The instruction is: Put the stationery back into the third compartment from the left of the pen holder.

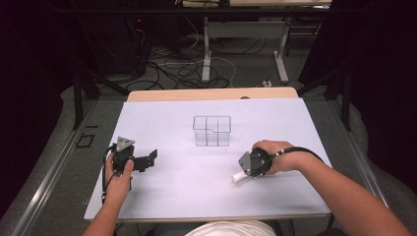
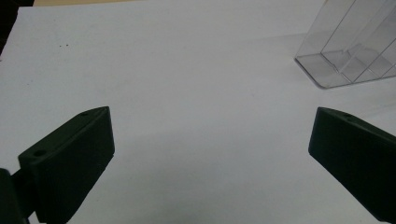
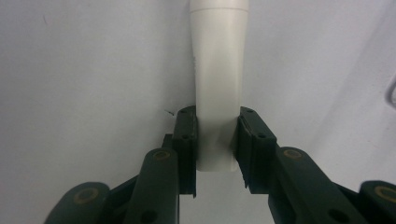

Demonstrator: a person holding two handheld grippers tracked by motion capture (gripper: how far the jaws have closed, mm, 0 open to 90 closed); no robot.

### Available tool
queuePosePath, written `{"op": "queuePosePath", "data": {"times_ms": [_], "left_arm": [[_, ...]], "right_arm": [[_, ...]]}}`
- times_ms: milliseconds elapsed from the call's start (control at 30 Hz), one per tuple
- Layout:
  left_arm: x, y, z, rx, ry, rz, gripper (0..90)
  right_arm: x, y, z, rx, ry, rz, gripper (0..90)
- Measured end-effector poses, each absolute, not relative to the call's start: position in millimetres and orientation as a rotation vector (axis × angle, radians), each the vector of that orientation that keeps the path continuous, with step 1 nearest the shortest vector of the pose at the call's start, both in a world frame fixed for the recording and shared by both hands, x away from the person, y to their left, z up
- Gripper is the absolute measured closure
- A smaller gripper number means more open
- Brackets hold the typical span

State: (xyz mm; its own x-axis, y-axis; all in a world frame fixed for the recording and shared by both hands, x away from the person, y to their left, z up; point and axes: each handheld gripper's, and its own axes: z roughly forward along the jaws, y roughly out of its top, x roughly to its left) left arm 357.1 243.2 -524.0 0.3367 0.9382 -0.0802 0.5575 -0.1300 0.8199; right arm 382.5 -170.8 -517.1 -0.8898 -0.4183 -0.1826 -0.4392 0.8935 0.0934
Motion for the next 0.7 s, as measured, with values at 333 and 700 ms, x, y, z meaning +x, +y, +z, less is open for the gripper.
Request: {"op": "queuePosePath", "data": {"times_ms": [333, 700], "left_arm": [[357, 242, -524, 1.797, 1.327, 0.595, 0.3], [356, 243, -523, 1.761, 1.324, 0.562, 0.3]], "right_arm": [[380, -168, -510, -0.533, 2.863, 0.347, 70.8], [388, -163, -493, -0.228, 2.836, 0.555, 70.8]]}}
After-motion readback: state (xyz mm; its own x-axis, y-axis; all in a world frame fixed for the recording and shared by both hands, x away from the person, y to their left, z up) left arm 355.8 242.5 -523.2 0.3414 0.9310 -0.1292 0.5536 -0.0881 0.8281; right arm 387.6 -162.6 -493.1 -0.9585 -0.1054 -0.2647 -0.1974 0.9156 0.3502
